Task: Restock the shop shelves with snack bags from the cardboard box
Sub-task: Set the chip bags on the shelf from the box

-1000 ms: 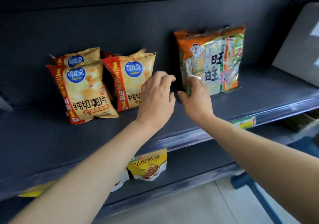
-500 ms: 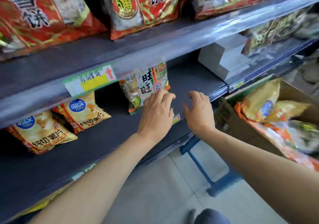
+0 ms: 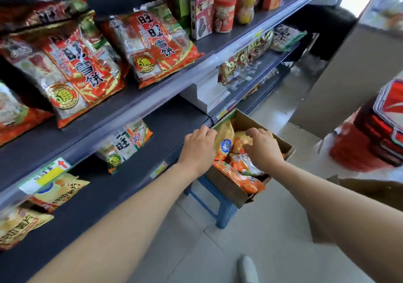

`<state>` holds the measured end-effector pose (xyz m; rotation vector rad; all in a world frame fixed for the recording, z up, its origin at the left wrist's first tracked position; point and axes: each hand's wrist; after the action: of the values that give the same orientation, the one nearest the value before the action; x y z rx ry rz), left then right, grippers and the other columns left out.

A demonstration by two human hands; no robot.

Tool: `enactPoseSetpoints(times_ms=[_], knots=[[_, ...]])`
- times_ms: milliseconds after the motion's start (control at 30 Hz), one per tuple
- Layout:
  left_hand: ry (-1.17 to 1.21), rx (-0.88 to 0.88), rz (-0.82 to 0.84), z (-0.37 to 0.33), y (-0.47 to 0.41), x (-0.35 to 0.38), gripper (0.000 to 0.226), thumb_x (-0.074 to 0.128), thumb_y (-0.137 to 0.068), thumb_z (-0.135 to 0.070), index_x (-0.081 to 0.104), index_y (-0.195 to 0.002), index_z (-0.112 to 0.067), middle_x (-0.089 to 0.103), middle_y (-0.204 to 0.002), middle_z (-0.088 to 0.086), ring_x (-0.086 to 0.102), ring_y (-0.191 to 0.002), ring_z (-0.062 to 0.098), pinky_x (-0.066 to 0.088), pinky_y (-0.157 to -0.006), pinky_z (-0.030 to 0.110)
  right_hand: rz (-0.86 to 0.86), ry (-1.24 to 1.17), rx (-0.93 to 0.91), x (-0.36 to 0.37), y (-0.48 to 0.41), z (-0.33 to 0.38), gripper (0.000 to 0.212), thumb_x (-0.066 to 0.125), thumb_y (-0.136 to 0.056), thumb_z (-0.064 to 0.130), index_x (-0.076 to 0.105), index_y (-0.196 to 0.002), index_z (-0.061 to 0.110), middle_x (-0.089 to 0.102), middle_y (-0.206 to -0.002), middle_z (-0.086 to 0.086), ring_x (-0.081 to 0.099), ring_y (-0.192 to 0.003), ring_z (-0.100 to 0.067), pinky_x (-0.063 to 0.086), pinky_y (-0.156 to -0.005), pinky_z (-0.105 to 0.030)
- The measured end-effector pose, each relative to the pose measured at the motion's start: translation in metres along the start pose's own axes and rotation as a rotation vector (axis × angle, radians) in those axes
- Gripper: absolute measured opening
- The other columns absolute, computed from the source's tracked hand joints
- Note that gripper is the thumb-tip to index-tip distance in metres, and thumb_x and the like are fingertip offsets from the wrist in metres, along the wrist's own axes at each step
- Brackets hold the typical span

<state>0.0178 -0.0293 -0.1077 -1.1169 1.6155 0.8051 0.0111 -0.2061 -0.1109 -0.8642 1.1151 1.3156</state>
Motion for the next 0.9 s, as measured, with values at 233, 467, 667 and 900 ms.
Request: enactPoseSetpoints(times_ms=[233,467,667,900], knots=[[0.090,-0.343,0.178,-0.028,-0.061,0.055,0.048,0.062,-0.086,-0.022,0.040,-0.127,-0.009,0.041,-0.128,0.012,0.046,-0.117,0.030,0.041,-0.095,0.044,0.149,-0.038,0.011,-0.002,-0.045,-0.068,0.042,0.057,-0.090,0.021,0.050,-0.130,0.012,0.054,-0.129,-0.011,0.046,-0.121,-0.030,0.043,-0.099,-0.040],[0.160,-0.518,0.236,-0.019,-0.092,0.104,0.067,0.072,-0.082,-0.026,0.032,-0.133,-0.006,0.037,-0.134,0.015,0.049,-0.118,0.031,0.045,-0.090,0.039,0.286,-0.085,0.019,0.036,-0.096,-0.093,0.047,0.060,-0.090,0.024,0.048,-0.133,0.012,0.050,-0.136,-0.012,0.046,-0.123,-0.032,0.042,-0.098,-0.039],[0.151,-0.599,0.186,-0.003,-0.102,0.137,0.062,0.074,-0.079,-0.029,0.037,-0.125,-0.009,0.043,-0.131,0.013,0.046,-0.120,0.031,0.045,-0.087,0.038,0.420,-0.244,0.241,0.077,-0.131,-0.102,0.055,0.063,-0.089,0.029,0.043,-0.135,0.007,0.054,-0.125,-0.013,0.057,-0.103,-0.026,0.051,-0.071,-0.031],[-0.062,-0.621,0.291,0.007,-0.117,0.150,0.086,0.077,-0.070,-0.047,0.032,-0.133,-0.010,0.051,-0.133,0.012,0.044,-0.126,0.030,0.040,-0.098,0.041,0.421,-0.690,0.668,0.106,-0.164,-0.104,0.059,0.068,-0.086,0.036,0.048,-0.124,-0.003,0.052,-0.090,-0.008,0.052,-0.087,-0.022,0.049,-0.080,-0.032]])
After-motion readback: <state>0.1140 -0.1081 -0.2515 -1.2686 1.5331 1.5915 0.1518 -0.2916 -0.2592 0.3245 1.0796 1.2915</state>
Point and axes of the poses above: each hand's wrist, its own y-axis away from the middle knuckle, its own x-axis out of the palm, z = x × y
